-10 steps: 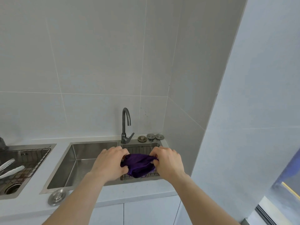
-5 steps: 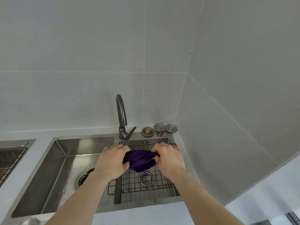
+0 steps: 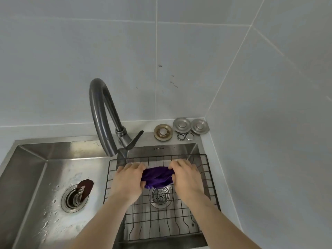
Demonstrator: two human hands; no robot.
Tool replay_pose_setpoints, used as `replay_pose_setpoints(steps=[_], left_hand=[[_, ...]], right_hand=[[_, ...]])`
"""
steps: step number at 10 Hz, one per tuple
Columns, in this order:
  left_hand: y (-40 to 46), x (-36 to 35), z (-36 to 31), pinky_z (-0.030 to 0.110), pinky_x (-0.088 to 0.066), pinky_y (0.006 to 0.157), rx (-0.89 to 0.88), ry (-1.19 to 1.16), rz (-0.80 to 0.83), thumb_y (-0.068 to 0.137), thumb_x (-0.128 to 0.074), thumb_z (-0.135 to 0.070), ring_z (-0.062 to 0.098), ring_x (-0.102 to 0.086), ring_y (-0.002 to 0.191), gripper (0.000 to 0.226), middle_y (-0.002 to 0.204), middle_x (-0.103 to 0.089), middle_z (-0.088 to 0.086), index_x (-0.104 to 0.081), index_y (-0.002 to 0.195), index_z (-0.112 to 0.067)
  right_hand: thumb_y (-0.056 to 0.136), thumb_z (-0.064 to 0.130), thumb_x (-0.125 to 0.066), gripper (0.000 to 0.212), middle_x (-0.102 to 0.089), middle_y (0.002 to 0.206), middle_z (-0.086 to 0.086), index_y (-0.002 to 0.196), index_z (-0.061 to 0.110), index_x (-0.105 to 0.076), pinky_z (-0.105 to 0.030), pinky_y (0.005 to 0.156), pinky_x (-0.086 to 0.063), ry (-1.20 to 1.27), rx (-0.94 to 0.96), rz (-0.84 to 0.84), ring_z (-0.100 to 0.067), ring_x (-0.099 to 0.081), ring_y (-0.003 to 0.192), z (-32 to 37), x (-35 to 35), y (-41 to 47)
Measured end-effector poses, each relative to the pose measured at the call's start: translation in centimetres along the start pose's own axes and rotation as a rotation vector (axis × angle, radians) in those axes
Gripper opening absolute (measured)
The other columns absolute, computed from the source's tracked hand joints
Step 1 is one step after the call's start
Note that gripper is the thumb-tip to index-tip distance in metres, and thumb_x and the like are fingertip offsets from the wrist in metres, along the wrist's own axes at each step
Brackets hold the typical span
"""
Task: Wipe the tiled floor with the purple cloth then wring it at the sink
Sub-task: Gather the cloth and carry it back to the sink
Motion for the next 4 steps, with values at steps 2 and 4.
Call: replay_pose_setpoints(steps=[2,4], left_hand=[[1.0,-5.5,0.4,0.037,-0.052,0.093,0.04,0.026,0.093,0.076,-0.082,-0.031,0.02,-0.066,0.103,0.043,0.107,-0.068,-0.009,-0.067,0.116,-0.029],[0.9,-7.4,0.8,0.04,-0.053,0.097,0.008,0.014,0.061,0.078,-0.078,-0.032,0.021,-0.065,0.114,0.063,0.123,-0.068,-0.007,-0.058,0.138,-0.029]], right_hand=[[0.082,0.011,-0.08,0.04,-0.07,0.11,0.002,0.118,0.025,-0.07,-0.039,0.088,-0.058,-0.033,-0.027,0.101,-0.022,-0.066,0.103,-1.5,-5.4,0.9],[0.089,0.021,-0.071,0.055,-0.059,0.141,-0.004,0.141,0.026,-0.056,-0.043,0.107,-0.05,-0.005,0.002,0.183,-0.027,-0.053,0.133,-2.5,-8.7,-0.2]])
Point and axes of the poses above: each hand's wrist, its own y-axis towards the middle knuckle, its own x-axis out of the back of the hand, z = x × y, the point moved 10 cm from there along y, towards the middle knuckle
